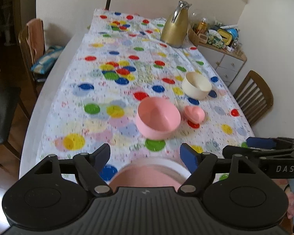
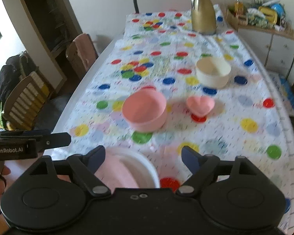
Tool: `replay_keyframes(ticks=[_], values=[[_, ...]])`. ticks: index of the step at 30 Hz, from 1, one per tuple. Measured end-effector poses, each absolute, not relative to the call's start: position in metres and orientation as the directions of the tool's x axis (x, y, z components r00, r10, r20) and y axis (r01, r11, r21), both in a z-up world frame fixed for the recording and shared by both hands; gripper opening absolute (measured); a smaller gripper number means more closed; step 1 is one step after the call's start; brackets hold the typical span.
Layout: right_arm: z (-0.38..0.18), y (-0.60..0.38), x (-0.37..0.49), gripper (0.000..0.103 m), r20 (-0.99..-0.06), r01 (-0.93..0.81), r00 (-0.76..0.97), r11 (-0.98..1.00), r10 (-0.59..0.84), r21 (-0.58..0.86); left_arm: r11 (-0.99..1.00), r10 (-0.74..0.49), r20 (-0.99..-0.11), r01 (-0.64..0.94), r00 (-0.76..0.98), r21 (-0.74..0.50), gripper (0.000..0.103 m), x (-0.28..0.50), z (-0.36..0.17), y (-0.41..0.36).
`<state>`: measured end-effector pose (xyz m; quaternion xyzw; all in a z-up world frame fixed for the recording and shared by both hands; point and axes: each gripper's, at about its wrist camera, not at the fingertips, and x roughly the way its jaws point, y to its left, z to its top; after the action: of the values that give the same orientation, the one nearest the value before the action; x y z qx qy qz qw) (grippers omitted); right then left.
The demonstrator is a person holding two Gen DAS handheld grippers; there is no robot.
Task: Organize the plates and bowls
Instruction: 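Move both grippers to the rim of the pink round bowl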
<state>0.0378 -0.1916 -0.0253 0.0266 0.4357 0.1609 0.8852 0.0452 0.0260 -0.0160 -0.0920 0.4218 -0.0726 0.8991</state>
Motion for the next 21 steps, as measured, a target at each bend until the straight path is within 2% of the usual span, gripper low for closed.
replay_keyframes(ticks=[6, 21], values=[[-0.020, -0.195, 0.054, 0.098, -0.736, -0.263, 0.626, 0.958, 0.258, 0.112, 0.978, -0.175, -0.723, 0.032, 0.668, -0.208, 0.078, 0.065, -0.015, 0.011], [-0.051, -0.204, 0.127, 0.099, -0.750, -0.318, 0.612, 0.946, 0.250, 0.055, 0.983, -0.051, -0.785, -0.108, 0.618, -0.149, 0.078, 0.138, -0.059, -0.018]])
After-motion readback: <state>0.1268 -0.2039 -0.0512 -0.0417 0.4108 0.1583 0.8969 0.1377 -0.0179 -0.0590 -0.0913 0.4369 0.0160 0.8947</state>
